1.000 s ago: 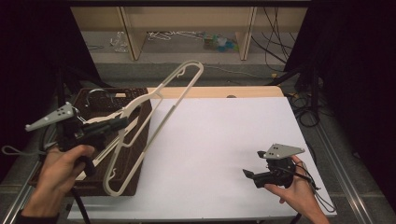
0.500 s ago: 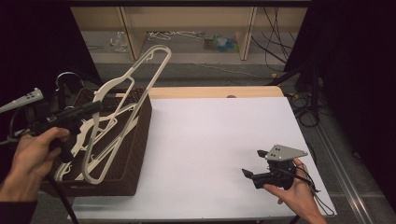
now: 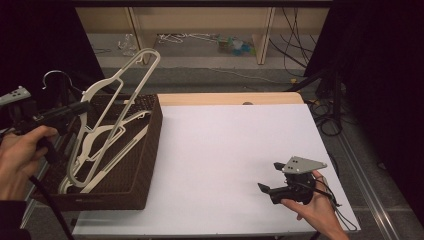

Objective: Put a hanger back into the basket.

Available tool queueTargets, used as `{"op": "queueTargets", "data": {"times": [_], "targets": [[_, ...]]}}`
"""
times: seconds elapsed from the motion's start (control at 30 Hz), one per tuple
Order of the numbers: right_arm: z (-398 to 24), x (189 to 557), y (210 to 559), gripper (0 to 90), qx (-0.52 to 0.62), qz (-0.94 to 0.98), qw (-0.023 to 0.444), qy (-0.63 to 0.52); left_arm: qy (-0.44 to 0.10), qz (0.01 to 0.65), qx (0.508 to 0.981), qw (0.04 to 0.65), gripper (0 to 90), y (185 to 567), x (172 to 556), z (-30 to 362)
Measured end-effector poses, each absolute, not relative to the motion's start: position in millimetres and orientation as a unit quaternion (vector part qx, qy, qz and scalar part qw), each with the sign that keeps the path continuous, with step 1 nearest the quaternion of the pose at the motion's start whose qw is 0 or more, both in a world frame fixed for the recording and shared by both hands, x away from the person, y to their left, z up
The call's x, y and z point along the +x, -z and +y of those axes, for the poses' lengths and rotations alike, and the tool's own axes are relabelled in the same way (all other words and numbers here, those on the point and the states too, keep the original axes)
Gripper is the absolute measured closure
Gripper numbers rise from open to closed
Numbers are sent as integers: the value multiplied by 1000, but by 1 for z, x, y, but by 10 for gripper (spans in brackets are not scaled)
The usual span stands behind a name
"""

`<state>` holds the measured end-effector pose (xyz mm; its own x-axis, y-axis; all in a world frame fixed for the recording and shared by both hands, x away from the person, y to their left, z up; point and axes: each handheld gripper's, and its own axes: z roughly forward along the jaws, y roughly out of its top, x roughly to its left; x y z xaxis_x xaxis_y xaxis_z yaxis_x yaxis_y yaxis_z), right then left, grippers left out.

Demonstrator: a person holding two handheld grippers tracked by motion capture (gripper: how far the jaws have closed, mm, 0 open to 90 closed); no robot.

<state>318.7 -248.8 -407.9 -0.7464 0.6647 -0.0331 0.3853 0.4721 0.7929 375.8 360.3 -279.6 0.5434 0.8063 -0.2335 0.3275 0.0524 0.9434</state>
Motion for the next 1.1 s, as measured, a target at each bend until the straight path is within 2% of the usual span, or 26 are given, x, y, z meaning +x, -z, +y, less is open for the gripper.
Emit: {"op": "queueTargets", "data": {"times": [0.27,0.57,1.1], "targets": [[-249,319,408,167,310,841,172,-408,-225,424,693,538,859,293,390,366],[-248,319,409,167,305,845,167,-406,-221,440,701,516,858,313,398,383],[-245,319,410,168,302,850,160,-401,-170,472,705,501,858,358,395,407]]}}
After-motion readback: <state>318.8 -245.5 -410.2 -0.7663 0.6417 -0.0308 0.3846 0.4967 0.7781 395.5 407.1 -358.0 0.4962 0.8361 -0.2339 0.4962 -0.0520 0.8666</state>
